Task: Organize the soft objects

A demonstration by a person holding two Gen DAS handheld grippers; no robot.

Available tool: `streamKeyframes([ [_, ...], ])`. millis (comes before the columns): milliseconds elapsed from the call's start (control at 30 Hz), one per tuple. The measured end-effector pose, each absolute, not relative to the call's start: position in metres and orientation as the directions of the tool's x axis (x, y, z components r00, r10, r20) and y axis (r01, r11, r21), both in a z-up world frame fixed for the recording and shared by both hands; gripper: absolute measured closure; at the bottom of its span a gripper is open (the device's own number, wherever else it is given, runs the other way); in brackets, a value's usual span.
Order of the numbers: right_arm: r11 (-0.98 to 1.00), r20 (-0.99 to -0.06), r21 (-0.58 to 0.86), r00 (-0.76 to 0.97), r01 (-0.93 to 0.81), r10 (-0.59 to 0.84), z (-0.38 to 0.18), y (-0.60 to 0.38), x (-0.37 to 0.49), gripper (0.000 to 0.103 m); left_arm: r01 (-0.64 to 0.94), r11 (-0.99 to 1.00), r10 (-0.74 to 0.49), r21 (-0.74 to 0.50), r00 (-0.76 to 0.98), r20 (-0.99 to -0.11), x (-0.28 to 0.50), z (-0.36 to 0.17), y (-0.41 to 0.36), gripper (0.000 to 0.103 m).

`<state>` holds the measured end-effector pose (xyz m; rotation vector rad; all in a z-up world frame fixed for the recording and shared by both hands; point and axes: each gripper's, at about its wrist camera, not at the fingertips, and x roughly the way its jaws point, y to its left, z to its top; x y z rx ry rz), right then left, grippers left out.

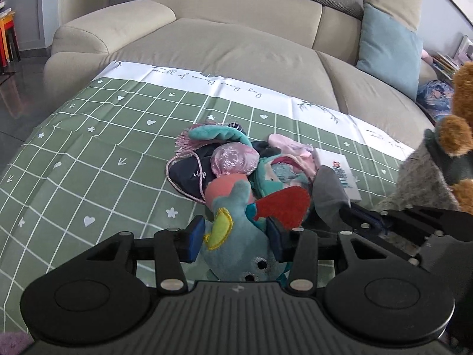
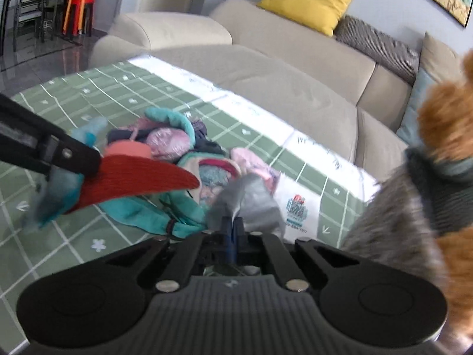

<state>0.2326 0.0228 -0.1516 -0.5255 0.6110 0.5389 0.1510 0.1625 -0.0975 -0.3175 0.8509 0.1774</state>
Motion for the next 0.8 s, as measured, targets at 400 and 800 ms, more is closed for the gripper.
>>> streamKeyframes([
  [400, 0.766, -0.754, -0.166, 0.580, -0.621, 0.307, -0.126, -0.048, 0.142, 0.103, -0.218, 0.957, -0.053, -0.194, 0.525, -0.849, 0.118, -0.117, 0.118, 0.052],
  [800, 0.879, -0.745, -0.062, 0.609, -0.472, 0.274, -0.140, -0.083, 0.165, 0.103, -0.215, 0.966, -0.005, -0.144, 0.541, -0.841, 0.122, -0.128, 0.107, 0.051],
])
